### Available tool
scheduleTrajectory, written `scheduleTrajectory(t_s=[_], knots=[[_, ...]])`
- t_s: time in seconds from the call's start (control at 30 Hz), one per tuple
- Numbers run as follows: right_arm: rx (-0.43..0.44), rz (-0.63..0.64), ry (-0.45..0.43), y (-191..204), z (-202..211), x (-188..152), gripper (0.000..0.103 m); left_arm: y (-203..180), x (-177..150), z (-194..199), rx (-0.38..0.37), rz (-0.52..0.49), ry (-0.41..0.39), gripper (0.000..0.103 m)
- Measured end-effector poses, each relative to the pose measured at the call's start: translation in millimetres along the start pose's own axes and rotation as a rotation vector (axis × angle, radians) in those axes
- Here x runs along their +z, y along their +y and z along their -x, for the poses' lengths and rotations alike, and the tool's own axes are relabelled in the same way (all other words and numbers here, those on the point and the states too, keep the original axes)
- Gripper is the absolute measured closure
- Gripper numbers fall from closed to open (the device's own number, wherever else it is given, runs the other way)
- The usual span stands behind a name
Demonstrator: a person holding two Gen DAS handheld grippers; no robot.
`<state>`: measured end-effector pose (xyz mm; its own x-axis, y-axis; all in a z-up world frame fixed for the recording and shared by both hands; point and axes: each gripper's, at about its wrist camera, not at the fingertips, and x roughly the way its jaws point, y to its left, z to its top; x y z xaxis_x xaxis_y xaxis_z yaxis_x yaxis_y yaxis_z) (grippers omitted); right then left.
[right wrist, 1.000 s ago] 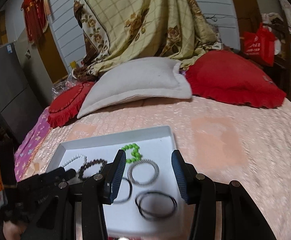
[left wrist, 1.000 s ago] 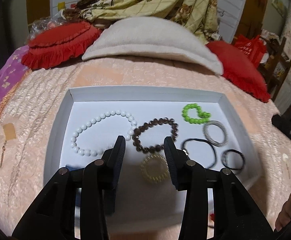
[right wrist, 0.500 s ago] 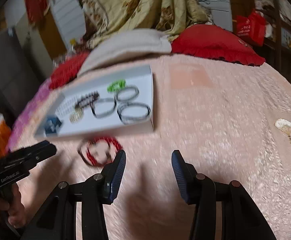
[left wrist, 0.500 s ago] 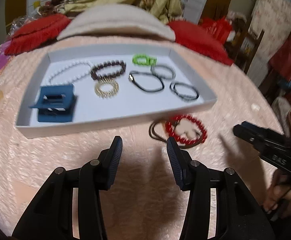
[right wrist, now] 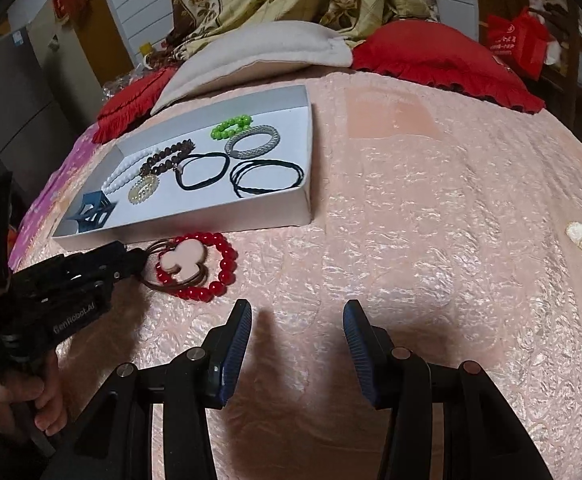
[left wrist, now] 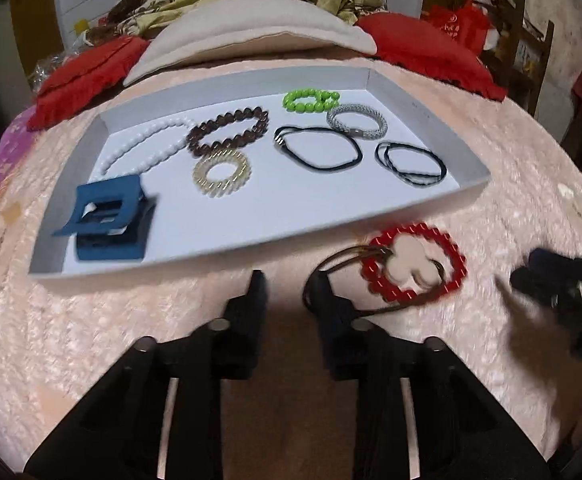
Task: Organize jewelry
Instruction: 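Withdraw both grippers and move the left gripper toward the brown cord hair tie, then grasp the brown cord hair tie with white flower charm with the left gripper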
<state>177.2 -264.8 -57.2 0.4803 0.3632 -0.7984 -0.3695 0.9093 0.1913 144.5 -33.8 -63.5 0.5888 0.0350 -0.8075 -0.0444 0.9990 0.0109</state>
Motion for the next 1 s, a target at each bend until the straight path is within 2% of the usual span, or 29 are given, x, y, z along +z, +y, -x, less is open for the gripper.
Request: scheduleTrajectory(t_s=[0.13, 0.27, 0.43, 0.47, 0.57, 0.67, 0.73, 0.87, 0.9, 1.0], knots=[[0.006, -0.013, -0.019, 0, 2, 3, 0.057, 22, -20, 15, 0.022, 0.005, 0.033, 0.085], [0.013, -0.005, -0.015, 5, 0, 5, 0.057, 49, -37, 26, -0.031, 0.086, 0.051, 0.086], [0.119, 0.033, -0.047, 27, 0, 10, 0.057, 57, -36, 29, -0.038, 0.134, 0.035, 0.086], [0.161, 0.063, -0.039, 37, -5, 12, 0.057, 55, -35, 28, -0.022, 0.125, 0.034, 0.086], [0.200, 0.163, -0.018, 64, -18, 14, 0.057, 54, -36, 24, 0.023, 0.110, 0.033, 0.085], [0.157, 0.259, -0.039, 89, -30, 19, 0.057, 59, -37, 23, 0.039, 0.116, 0.040, 0.085], [0.137, 0.277, -0.039, 95, -37, 22, 0.059, 59, -37, 24, 0.043, 0.108, 0.039, 0.085], [0.065, 0.309, 0.022, 103, -58, 22, 0.064, 61, -37, 23, 0.047, 0.105, 0.039, 0.085], [0.048, 0.327, 0.013, 105, -57, 21, 0.064, 63, -37, 24, 0.044, 0.117, 0.040, 0.085], [0.019, 0.354, 0.001, 108, -55, 18, 0.064, 69, -34, 35, -0.032, 0.164, -0.006, 0.085]])
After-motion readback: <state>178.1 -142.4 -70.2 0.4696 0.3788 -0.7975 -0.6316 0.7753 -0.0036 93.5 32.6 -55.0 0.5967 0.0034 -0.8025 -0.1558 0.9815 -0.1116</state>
